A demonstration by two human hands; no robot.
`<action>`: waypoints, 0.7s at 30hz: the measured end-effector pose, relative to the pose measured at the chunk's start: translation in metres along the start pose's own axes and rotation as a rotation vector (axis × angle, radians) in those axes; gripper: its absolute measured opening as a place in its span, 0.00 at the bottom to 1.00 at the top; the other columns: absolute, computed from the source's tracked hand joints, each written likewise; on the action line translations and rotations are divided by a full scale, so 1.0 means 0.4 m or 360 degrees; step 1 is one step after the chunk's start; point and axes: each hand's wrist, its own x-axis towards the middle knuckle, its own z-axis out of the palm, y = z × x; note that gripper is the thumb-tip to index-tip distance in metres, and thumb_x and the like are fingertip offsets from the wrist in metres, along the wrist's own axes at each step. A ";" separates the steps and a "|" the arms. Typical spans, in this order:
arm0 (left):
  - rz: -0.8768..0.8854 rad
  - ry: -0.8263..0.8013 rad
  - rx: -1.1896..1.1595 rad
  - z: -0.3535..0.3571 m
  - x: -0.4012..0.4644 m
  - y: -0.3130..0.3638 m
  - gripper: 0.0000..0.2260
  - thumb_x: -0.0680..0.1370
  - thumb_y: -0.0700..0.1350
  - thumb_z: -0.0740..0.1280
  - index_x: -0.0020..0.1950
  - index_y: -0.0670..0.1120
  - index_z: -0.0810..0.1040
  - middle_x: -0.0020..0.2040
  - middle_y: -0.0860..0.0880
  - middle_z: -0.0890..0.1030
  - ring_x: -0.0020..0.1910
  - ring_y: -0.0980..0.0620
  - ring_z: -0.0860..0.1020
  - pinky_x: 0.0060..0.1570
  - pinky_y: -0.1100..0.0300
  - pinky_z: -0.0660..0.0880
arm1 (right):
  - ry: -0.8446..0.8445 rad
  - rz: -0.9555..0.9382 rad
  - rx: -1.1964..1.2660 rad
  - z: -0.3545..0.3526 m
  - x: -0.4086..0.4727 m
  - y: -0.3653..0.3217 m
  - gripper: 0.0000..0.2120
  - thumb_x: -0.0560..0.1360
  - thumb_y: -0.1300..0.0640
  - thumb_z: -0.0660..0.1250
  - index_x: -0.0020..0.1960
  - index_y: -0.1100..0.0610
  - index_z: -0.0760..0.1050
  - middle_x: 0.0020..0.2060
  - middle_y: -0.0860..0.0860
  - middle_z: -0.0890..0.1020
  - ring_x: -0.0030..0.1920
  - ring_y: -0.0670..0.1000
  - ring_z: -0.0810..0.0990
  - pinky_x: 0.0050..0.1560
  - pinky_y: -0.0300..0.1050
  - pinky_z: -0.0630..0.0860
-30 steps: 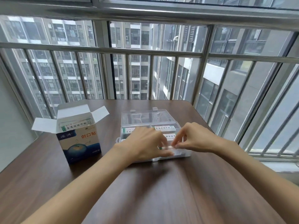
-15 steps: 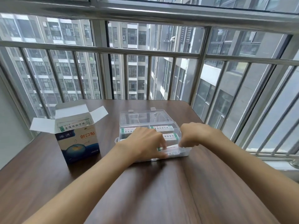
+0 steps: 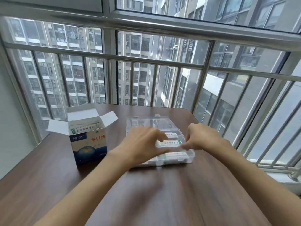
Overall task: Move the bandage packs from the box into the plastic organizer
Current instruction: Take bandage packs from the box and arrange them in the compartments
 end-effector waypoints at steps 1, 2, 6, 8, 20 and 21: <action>-0.0084 0.0164 -0.0076 -0.025 -0.025 -0.015 0.16 0.75 0.64 0.63 0.57 0.59 0.79 0.50 0.63 0.81 0.51 0.61 0.78 0.43 0.64 0.68 | 0.0067 -0.0049 0.0010 -0.016 -0.011 -0.017 0.14 0.69 0.42 0.72 0.40 0.53 0.80 0.32 0.46 0.78 0.40 0.49 0.79 0.33 0.40 0.67; -0.0172 0.0347 -0.0120 -0.044 -0.051 -0.032 0.13 0.75 0.63 0.63 0.52 0.59 0.81 0.43 0.64 0.81 0.42 0.63 0.78 0.38 0.66 0.67 | 0.0130 -0.0108 0.0031 -0.035 -0.029 -0.036 0.14 0.69 0.42 0.71 0.36 0.52 0.80 0.29 0.45 0.78 0.37 0.48 0.78 0.31 0.40 0.67; -0.0591 0.1338 -0.0147 -0.090 -0.164 -0.144 0.10 0.73 0.58 0.70 0.40 0.52 0.80 0.30 0.58 0.74 0.28 0.56 0.73 0.28 0.66 0.67 | 0.0331 -0.0530 0.0311 -0.069 -0.069 -0.164 0.12 0.71 0.40 0.69 0.43 0.48 0.81 0.34 0.44 0.78 0.39 0.47 0.78 0.38 0.40 0.73; -0.0870 0.1615 -0.0178 -0.108 -0.212 -0.194 0.13 0.72 0.55 0.72 0.44 0.49 0.74 0.33 0.53 0.73 0.30 0.53 0.72 0.28 0.65 0.66 | 0.0483 -0.0820 0.0427 -0.061 -0.075 -0.248 0.15 0.72 0.41 0.68 0.56 0.45 0.78 0.43 0.45 0.79 0.46 0.46 0.77 0.49 0.44 0.74; -0.0967 0.1214 -0.1572 -0.040 -0.288 -0.269 0.07 0.73 0.46 0.64 0.46 0.50 0.81 0.39 0.58 0.83 0.38 0.64 0.78 0.37 0.71 0.73 | 0.1397 -0.1507 0.0280 0.128 0.008 -0.378 0.04 0.71 0.55 0.69 0.38 0.50 0.82 0.45 0.48 0.81 0.50 0.51 0.71 0.46 0.44 0.67; -0.0908 0.1174 -0.1528 -0.030 -0.292 -0.274 0.10 0.72 0.46 0.62 0.50 0.51 0.81 0.44 0.58 0.84 0.44 0.64 0.79 0.42 0.68 0.75 | 0.1359 -0.1517 0.0265 0.138 0.002 -0.371 0.05 0.71 0.56 0.69 0.39 0.50 0.83 0.45 0.48 0.81 0.49 0.51 0.71 0.46 0.44 0.66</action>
